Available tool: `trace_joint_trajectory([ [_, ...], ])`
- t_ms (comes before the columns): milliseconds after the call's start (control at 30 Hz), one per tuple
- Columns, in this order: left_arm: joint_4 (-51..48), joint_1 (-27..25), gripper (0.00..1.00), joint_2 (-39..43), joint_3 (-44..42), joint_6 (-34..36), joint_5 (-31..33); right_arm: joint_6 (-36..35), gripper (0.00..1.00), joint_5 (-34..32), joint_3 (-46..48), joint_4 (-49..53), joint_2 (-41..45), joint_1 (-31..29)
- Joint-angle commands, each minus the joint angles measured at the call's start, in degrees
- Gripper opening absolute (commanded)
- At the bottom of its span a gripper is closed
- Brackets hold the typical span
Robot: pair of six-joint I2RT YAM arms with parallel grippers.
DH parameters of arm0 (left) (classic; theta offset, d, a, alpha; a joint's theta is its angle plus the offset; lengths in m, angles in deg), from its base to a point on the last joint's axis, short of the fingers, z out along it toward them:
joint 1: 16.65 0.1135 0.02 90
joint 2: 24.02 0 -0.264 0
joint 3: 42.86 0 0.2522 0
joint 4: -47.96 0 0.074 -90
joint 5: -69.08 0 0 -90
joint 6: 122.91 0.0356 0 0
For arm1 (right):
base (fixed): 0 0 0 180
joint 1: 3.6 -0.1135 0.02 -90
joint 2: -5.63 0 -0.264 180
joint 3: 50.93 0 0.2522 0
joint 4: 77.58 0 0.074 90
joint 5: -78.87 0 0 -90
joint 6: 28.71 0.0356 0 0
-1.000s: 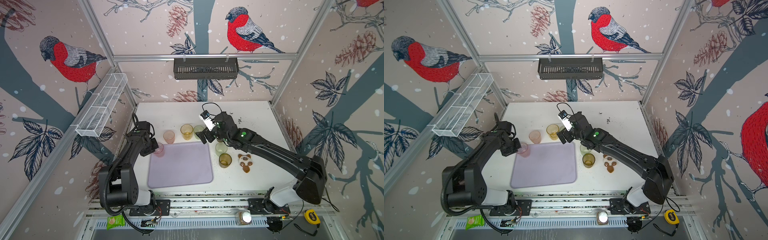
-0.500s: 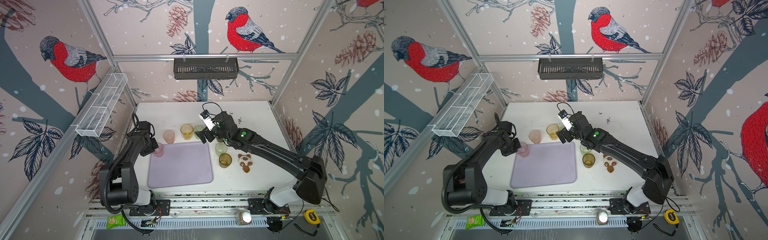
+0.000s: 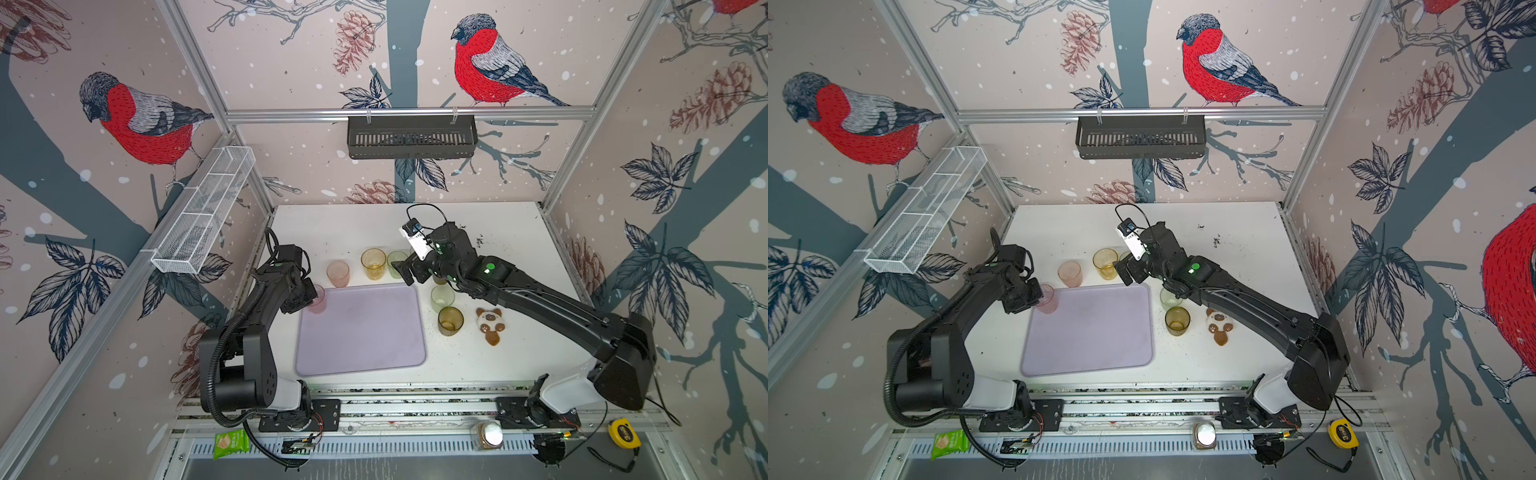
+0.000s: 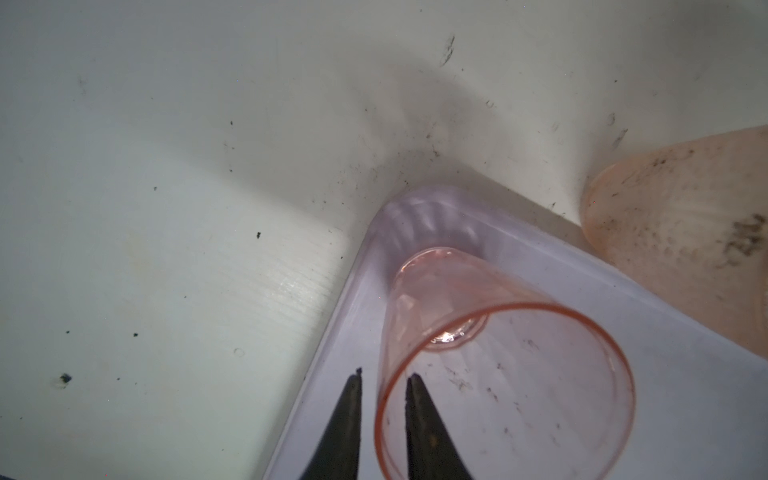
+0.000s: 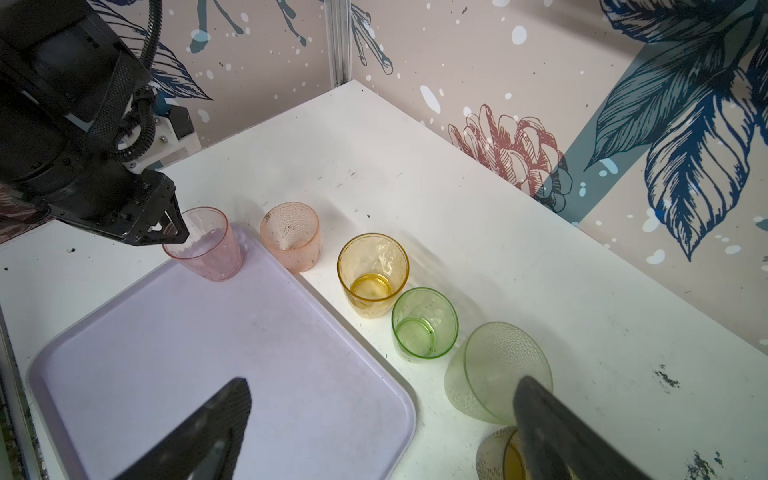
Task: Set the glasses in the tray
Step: 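Open the left gripper to release the pink glass on the tray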
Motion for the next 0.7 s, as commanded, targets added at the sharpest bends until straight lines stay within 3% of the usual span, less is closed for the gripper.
trace_joint_trajectory([
  [0, 0.53, 0.01, 0.33, 0.63, -0.28, -0.80, -0.20, -0.34, 1.00, -0.09, -0.66, 0.15, -0.05, 0.10],
  [300, -0.50, -0.02, 0.64, 0.81, 1.57, -0.23, -0.58, 0.14, 1.00, -0.53, -0.14, -0.11, 0.49, 0.06],
  [667, -3.84, 0.04, 0.77, 2.27, 6.10, 0.08, -0.82, 0.61, 1.00, -0.71, -0.13, -0.29, 0.51, 0.08],
])
